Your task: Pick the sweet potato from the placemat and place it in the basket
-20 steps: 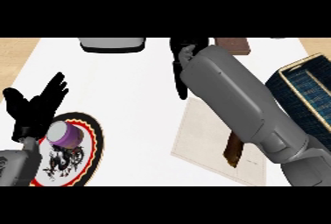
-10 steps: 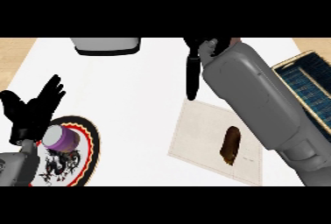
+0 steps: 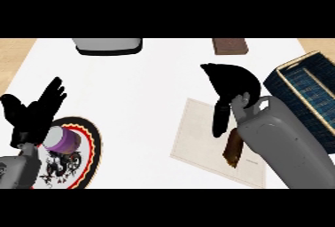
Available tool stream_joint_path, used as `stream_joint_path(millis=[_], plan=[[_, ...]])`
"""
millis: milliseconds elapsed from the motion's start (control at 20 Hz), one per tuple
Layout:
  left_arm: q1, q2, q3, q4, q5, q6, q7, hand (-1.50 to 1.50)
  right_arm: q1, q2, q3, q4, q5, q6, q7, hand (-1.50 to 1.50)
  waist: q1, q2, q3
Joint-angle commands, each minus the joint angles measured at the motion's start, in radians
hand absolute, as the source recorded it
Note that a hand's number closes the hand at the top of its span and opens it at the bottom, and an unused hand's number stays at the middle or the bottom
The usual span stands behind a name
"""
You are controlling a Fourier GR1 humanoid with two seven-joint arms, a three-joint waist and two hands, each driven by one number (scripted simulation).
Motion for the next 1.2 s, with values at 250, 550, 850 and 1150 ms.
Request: stream_joint_path(millis=[250, 550, 850, 1150], plan=[[-0.022, 0.009, 0.023, -0.009, 0.010, -0.048, 0.013, 0.00, 0.312, -0.008, 0.063, -0.057, 0.278, -0.221, -0.123, -1.50, 0.031, 0.011, 0.001], [-0.042, -0.029, 0.015, -0.001, -0.040, -0.023, 0.026, 0.00, 0.389, 0.025, 0.023, -0.005, 0.359, -0.252, -0.200, -1.50, 0.030, 0.011, 0.000], [-0.008, -0.032, 0.035, -0.015, -0.053, -0.039, 0.018, 0.00, 0.389, 0.058, -0.003, 0.088, 0.380, -0.168, -0.191, -1.50, 0.032, 0.010, 0.000], [-0.018, -0.043, 0.072, -0.019, -0.049, -0.077, 0.016, 0.00, 0.480, 0.005, -0.050, 0.030, 0.431, -0.124, -0.267, -1.50, 0.029, 0.010, 0.000]])
